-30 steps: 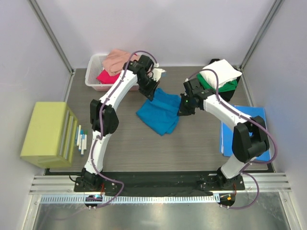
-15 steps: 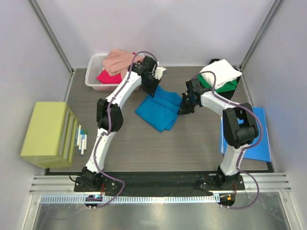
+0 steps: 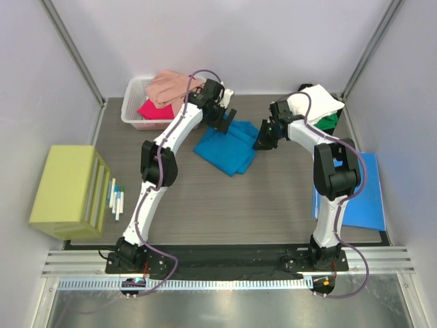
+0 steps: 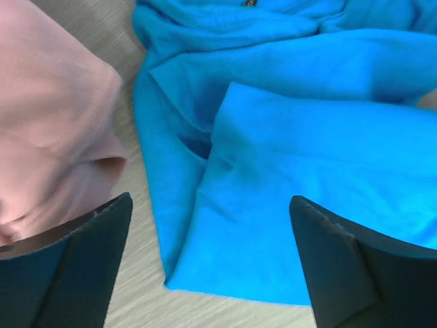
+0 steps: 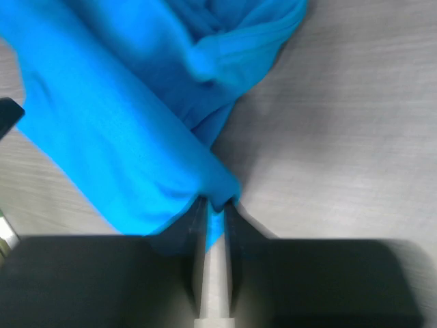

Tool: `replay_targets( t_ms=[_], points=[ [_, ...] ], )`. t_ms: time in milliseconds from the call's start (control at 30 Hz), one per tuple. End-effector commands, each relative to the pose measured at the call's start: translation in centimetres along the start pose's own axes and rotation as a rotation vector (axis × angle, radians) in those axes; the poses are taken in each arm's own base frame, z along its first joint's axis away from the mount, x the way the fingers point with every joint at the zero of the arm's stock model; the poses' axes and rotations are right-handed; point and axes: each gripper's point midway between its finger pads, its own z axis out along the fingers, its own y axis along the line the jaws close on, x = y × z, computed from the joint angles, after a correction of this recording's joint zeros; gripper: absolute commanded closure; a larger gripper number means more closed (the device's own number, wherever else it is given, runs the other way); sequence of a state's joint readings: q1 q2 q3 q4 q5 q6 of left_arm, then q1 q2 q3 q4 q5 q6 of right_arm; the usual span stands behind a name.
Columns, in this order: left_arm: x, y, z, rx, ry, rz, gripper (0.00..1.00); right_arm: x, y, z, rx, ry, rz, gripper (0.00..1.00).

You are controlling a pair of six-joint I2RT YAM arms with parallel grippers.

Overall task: Fold and stack the t-shirts
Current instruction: Fold the tshirt

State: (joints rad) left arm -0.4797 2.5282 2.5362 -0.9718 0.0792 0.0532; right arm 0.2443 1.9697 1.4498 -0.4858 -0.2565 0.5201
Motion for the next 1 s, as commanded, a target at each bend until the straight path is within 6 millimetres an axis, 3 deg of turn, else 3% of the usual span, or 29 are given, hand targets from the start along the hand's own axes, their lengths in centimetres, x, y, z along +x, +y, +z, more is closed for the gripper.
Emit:
replay_targets(
  t_ms=[0, 100, 133, 167, 233, 267, 333, 367, 467, 500, 567, 600, 633, 700, 733, 767, 800, 833, 867, 900, 933, 967],
  points=[
    [-0.8, 2.3, 1.1, -0.082, -0.035, -0.023, 0.00, -1.8, -0.3, 1.2, -0.017, 0.001, -0.004, 0.64],
    [-1.2, 2.6, -0.5, -0.044, -0.048, -0.054, 0.00, -3.0, -0.1, 0.6, -0.012, -0.025, 0.004, 0.40],
    [-2.6, 3.0, -2.9, -0.045, -0.097, -0.060, 0.00, -4.0, -0.3, 0.0, 0.015, -0.061, 0.002, 0.33],
    [-1.9, 3.8, -3.3, -0.044, -0.086, -0.085, 0.00, -4.9, 0.0, -1.0, 0.030, -0.098, -0.003, 0.19],
    [-3.0, 4.2, -5.7, -0.014, -0.145, -0.101, 0.00, -6.8, 0.2, -2.8, 0.068, -0.167, -0.015, 0.09],
    [-2.9, 4.8, -8.1, -0.005, -0.166, -0.119, 0.00, -7.4, 0.7, -3.6, 0.063, -0.188, -0.020, 0.05],
    [-2.7, 4.5, -10.3, 0.046, -0.180, -0.129, 0.00, -8.5, 2.3, -6.0, 0.023, -0.236, -0.028, 0.05],
    [-2.6, 4.9, -13.0, 0.054, -0.204, -0.142, 0.00, -8.4, 3.4, -6.8, -0.024, -0.229, -0.032, 0.05],
    [-1.5, 4.7, -18.1, 0.126, -0.253, -0.162, 0.00, -7.2, 7.6, -8.7, -0.204, -0.193, -0.052, 0.06],
    [-1.5, 4.7, -19.4, 0.138, -0.284, -0.163, 0.00, -6.3, 8.5, -8.6, -0.258, -0.159, -0.051, 0.06],
    [0.4, 4.8, -20.2, 0.166, -0.270, -0.187, 0.00, -5.7, 11.3, -8.1, -0.415, -0.101, -0.025, 0.05],
    [0.7, 4.4, -21.7, 0.175, -0.287, -0.170, 0.00, -4.4, 12.8, -7.9, -0.510, -0.030, -0.023, 0.05],
    [1.6, 3.6, -21.9, 0.215, -0.268, -0.167, 0.00, -4.3, 13.2, -5.8, -0.556, 0.004, -0.012, 0.05],
    [3.0, 2.5, -22.6, 0.251, -0.228, -0.159, 0.00, -4.5, 15.3, -5.0, -0.687, 0.057, 0.013, 0.05],
    [4.0, 2.1, -22.4, 0.269, -0.202, -0.164, 0.00, -4.0, 15.0, -2.2, -0.709, 0.119, 0.065, 0.05],
    [4.5, 1.7, -22.5, 0.286, -0.193, -0.166, 0.00, -4.2, 15.8, -1.9, -0.758, 0.170, 0.158, 0.05],
    [4.8, 1.4, -23.0, 0.284, -0.196, -0.159, 0.00, -5.4, 17.8, -2.9, -0.919, 0.142, 0.097, 0.05],
    [5.8, 1.4, -22.6, 0.282, -0.177, -0.159, 0.00, -5.2, 17.4, -0.6, -0.954, 0.176, 0.145, 0.04],
    [6.1, 1.6, -22.5, 0.265, -0.176, -0.153, 0.00, -5.6, 17.5, 0.0, -0.980, 0.246, 0.280, 0.04],
    [6.7, 1.5, -22.6, 0.257, -0.169, -0.151, 0.00, -7.0, 18.8, -1.1, -1.081, 0.198, 0.218, 0.04],
    [7.0, 1.8, -22.6, 0.246, -0.166, -0.145, 0.00, -6.8, 17.4, 2.1, -1.070, 0.229, 0.280, 0.03],
    [7.3, 1.8, -22.7, 0.243, -0.160, -0.141, 0.00, -7.7, 17.5, 2.3, -1.083, 0.228, 0.302, 0.02]
  ],
)
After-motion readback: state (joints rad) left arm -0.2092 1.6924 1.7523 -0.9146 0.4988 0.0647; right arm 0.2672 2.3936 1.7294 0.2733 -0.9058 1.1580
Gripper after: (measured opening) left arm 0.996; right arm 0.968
